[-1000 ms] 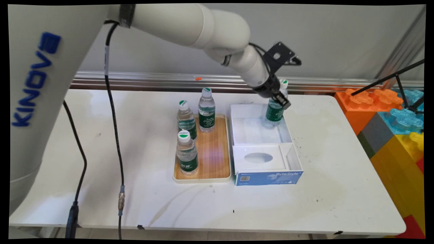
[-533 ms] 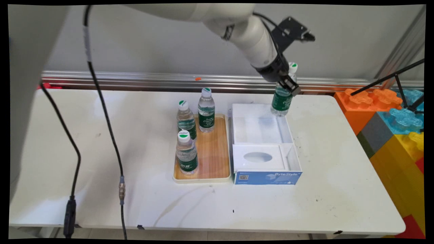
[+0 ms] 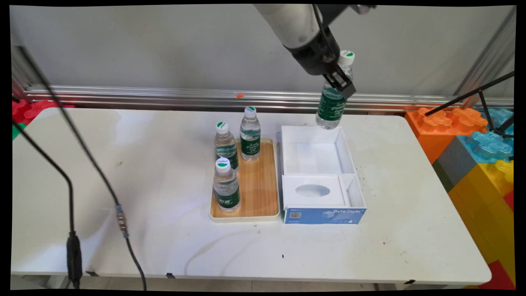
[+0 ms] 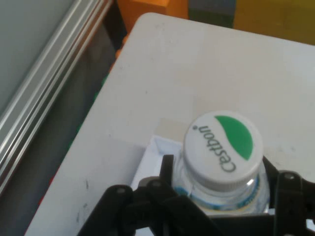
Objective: Place the picked object on the tray
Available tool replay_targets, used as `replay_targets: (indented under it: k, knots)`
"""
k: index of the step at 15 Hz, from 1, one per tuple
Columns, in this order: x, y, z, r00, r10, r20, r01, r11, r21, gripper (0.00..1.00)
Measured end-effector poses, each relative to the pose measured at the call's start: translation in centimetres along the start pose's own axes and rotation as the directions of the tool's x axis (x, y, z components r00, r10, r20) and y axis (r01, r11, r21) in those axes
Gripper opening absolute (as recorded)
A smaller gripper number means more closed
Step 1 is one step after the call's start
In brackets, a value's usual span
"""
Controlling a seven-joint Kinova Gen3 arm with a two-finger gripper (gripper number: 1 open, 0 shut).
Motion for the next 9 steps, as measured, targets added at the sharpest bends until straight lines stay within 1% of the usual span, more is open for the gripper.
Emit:
replay_targets:
  k: [2, 4, 7, 9]
  knots:
    - [-1.0, 0.2, -2.7, 1.0, 0.028, -0.001, -0.028, 0.999, -0.021, 0.0]
    - [-2.3, 0.3, -4.8, 0.998, 0.062, -0.003, -0.062, 0.997, -0.039, 0.0]
    - [-5.5, 0.4, -7.7, 0.993, 0.119, -0.008, -0.119, 0.991, -0.063, 0.0]
    - [-7.7, 0.5, -8.7, 0.99, 0.143, -0.011, -0.143, 0.987, -0.073, 0.0]
